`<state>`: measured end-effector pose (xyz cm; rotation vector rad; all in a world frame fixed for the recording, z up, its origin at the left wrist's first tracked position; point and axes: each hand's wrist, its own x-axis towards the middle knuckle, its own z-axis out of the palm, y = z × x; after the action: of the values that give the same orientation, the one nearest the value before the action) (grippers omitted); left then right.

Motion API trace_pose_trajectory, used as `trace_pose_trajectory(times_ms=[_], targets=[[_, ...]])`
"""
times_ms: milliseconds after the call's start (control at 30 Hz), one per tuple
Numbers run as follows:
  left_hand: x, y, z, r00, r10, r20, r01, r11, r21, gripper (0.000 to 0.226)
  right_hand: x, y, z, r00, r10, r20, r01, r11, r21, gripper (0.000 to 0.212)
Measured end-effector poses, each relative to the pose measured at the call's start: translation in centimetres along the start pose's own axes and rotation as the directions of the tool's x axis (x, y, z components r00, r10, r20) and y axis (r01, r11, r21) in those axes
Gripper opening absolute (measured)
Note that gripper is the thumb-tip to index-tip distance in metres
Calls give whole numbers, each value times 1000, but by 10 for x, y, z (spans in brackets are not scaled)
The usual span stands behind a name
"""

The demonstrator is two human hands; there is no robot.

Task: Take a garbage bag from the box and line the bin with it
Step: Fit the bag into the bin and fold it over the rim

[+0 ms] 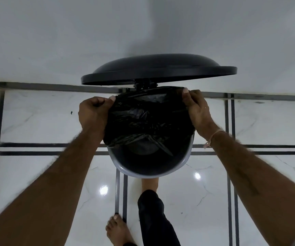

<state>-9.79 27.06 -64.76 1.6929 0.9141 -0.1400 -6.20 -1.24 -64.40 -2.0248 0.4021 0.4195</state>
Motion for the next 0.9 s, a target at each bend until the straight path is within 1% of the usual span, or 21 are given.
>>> trace_pose_trajectory(times_ms=[67,100,167,200,233,300,367,433,500,567,633,700,733,800,833,867,900], targets=[[11,-2,1,999,-41,35,43,998,-54,30,8,1,1,999,30,34,-30,1000,3,66],[16,-3,1,996,-67,51,70,995,-72,30,12,3,2,997,52,48,-53,999,8,71],[21,-5,2,991,-117,70,122,990,-72,30,19,9,2,989,126,76,-128,991,32,95],[21,-5,3,987,-147,69,152,986,-69,30,20,13,1,983,159,92,-162,986,32,104],[20,-3,3,982,-179,67,184,980,-72,30,19,17,0,977,179,112,-183,983,29,107],[19,-2,3,966,-244,85,252,961,-115,26,14,21,-3,971,193,140,-198,980,25,106],[16,3,2,950,-292,110,306,939,-154,23,11,21,-5,971,192,139,-201,978,49,101],[17,8,5,950,-290,120,308,933,-187,22,12,19,-7,974,180,140,-189,981,52,88],[18,7,4,951,-287,115,301,944,-132,25,10,16,-8,972,167,165,-177,983,48,75],[16,0,0,942,-309,129,316,948,-37,32,5,18,-10,971,173,163,-188,979,80,78],[11,-11,-7,934,-328,141,329,944,14,37,-2,23,-14,969,206,136,-221,969,113,89],[0,-20,-15,935,-318,156,321,947,4,35,-9,28,-21,966,217,142,-234,965,121,99],[-4,-24,-18,941,-297,164,305,952,-31,29,-12,30,-23,967,218,133,-234,964,124,100],[-8,-32,-27,956,-224,188,247,963,-109,15,-17,32,-27,974,206,91,-215,971,101,99],[-10,-36,-31,960,-176,217,206,970,-125,14,-19,35,-28,979,189,74,-195,977,88,99],[-12,-40,-34,958,-127,256,164,978,-130,16,-22,37,-28,982,178,64,-183,980,82,95],[-15,-43,-38,952,-81,294,127,982,-142,17,-26,39,-28,982,181,59,-185,979,84,85]])
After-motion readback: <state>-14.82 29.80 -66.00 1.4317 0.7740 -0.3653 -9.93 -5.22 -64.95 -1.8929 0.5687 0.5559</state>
